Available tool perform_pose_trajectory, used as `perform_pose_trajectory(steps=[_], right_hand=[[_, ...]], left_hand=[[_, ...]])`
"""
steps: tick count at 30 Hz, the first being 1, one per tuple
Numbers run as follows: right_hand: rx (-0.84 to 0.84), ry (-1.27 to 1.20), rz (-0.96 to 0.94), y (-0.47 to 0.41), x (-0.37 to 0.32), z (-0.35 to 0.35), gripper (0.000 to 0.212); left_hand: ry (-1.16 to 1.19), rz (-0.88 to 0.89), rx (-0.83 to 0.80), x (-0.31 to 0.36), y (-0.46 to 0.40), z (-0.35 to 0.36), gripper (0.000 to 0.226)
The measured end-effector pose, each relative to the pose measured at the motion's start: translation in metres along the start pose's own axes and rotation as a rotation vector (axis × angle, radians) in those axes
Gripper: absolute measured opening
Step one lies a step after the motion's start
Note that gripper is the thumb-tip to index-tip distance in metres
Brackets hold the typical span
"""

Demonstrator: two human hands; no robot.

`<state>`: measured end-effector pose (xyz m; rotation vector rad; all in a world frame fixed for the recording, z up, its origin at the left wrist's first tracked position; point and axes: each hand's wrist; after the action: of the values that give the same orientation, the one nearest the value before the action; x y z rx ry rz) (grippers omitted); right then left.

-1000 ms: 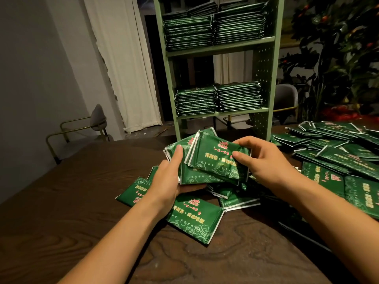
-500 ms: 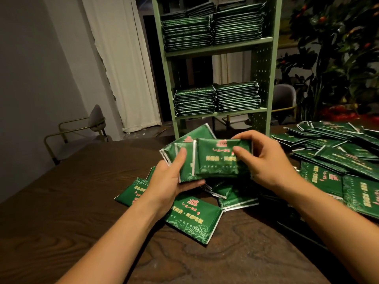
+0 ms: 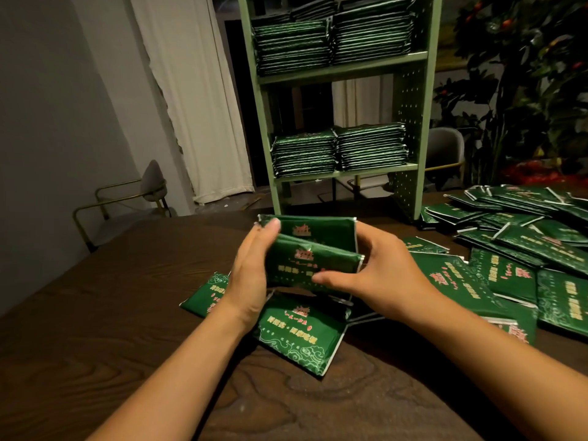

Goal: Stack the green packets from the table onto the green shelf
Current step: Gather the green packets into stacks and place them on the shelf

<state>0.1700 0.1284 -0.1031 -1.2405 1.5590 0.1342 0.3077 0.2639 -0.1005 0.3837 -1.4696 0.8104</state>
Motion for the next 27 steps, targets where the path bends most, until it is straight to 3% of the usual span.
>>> perform_pose_trajectory(steps=[4, 7, 10, 15, 20, 24, 27], right_hand=[[-0.1, 0.072, 0.002, 0.01, -0.009, 0.022, 0.067], [-0.164, 0.161, -0.036, 0.014, -0.01, 0.029, 0.078], [-0.089, 0.191, -0.087, 0.013, -0.009, 0.027, 0.09], [-0.24, 0.28, -0.086, 0.014, -0.003, 0.026, 0.056], [-0.276, 0.282, -0.114, 0.015, -0.002, 0.024, 0.041], [-0.143, 0.109, -0.07, 0.01, -0.004, 0.013, 0.035], [-0.007, 0.036, 0.018, 0.0, -0.006, -0.001, 0.037]], left_hand=[[-0.05, -0.024, 0.27, 0.001, -0.006, -0.001, 0.033], [-0.069, -0.064, 0.321, 0.0, -0.009, -0.004, 0.025], [-0.097, -0.077, 0.337, -0.002, -0.011, -0.004, 0.01], [-0.171, -0.126, 0.314, -0.009, -0.011, -0.001, 0.005], [-0.132, -0.14, 0.279, -0.007, -0.01, 0.001, 0.011], [-0.029, -0.111, 0.094, -0.003, -0.005, -0.003, 0.041], [-0.189, -0.015, -0.061, 0.004, -0.005, 0.001, 0.036]])
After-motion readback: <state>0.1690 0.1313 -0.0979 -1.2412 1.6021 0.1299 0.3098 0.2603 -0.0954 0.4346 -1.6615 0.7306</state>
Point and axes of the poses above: each hand's wrist, its own y-axis away from the middle knuckle, its own z-axis out of the palm, x = y × z
